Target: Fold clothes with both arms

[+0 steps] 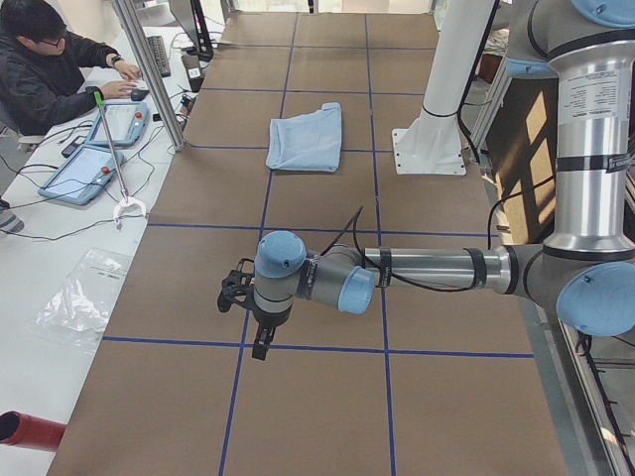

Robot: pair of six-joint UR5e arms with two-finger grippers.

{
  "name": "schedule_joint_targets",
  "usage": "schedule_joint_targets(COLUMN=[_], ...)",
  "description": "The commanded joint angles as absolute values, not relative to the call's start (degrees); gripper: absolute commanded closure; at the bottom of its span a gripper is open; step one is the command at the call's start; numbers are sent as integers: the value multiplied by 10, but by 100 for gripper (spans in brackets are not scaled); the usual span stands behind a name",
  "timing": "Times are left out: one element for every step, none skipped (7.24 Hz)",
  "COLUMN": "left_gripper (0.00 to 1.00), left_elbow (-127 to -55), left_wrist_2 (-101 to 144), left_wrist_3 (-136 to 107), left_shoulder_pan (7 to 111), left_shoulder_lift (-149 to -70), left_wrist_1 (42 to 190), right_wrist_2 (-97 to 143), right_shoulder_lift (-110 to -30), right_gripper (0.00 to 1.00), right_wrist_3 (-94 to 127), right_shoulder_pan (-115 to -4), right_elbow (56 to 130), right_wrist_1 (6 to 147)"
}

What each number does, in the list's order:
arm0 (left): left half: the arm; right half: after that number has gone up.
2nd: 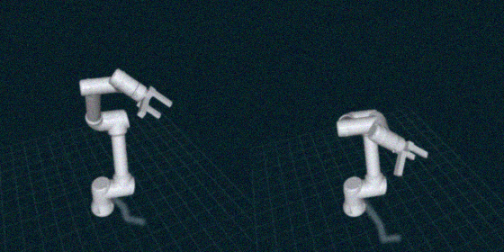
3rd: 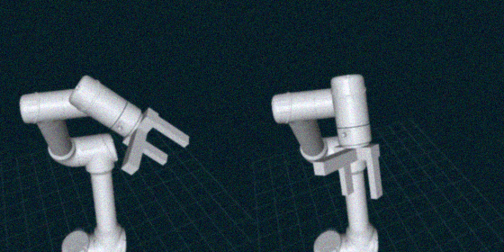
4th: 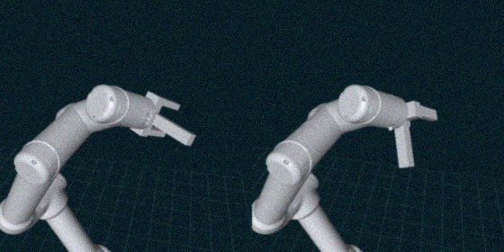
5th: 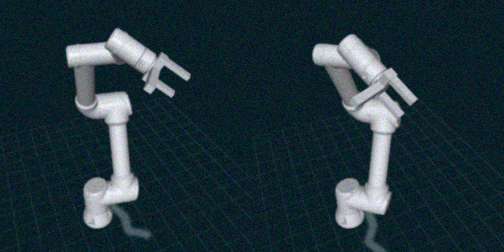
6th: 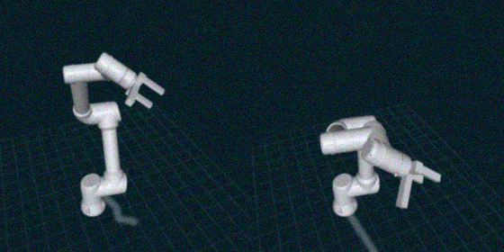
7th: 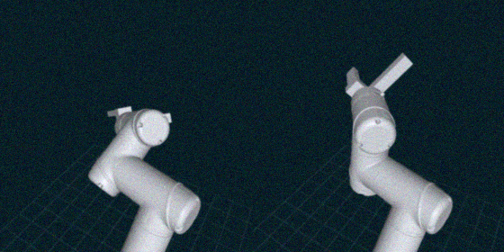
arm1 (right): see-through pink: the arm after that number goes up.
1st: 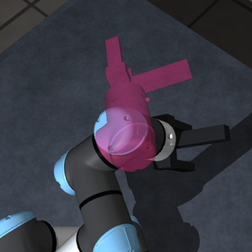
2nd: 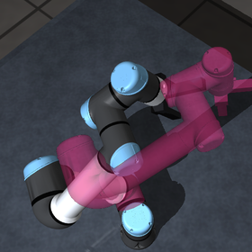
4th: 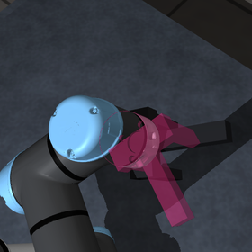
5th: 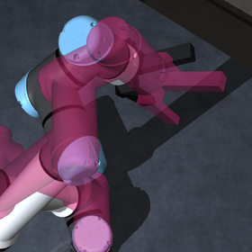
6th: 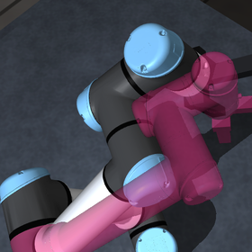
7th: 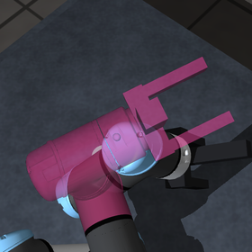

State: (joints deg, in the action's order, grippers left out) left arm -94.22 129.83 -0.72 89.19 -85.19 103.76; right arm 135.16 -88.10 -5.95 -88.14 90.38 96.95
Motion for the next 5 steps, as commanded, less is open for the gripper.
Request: schedule_joint_targets(left_gripper=[0,1,1,0,1], left_elbow=[-957,-965,-969,-970,-969], left_wrist_2=[1337,1359,1366,1366,1364], left_wrist_3=[-8,-7,-8,-8,-7], left_shoulder_pan=[892,892,891,892,892], left_shoulder_lift=[-851,-851,-851,-851,-850], left_wrist_1=[967,947,946,946,946], right_wrist_2=[1354,1354,1353,1353,1353], right_shoulder_lift=[-882,-882,-882,-882,-888], right_gripper=[0,0,0,0,0], right_wrist_3=[-45,-44,-44,-44,-44], right_shoulder_pan=[-882,-882,-885,-891,-901], right_elbow=[904,906,904,904,900], right_wrist_1=[969,969,970,971,973])
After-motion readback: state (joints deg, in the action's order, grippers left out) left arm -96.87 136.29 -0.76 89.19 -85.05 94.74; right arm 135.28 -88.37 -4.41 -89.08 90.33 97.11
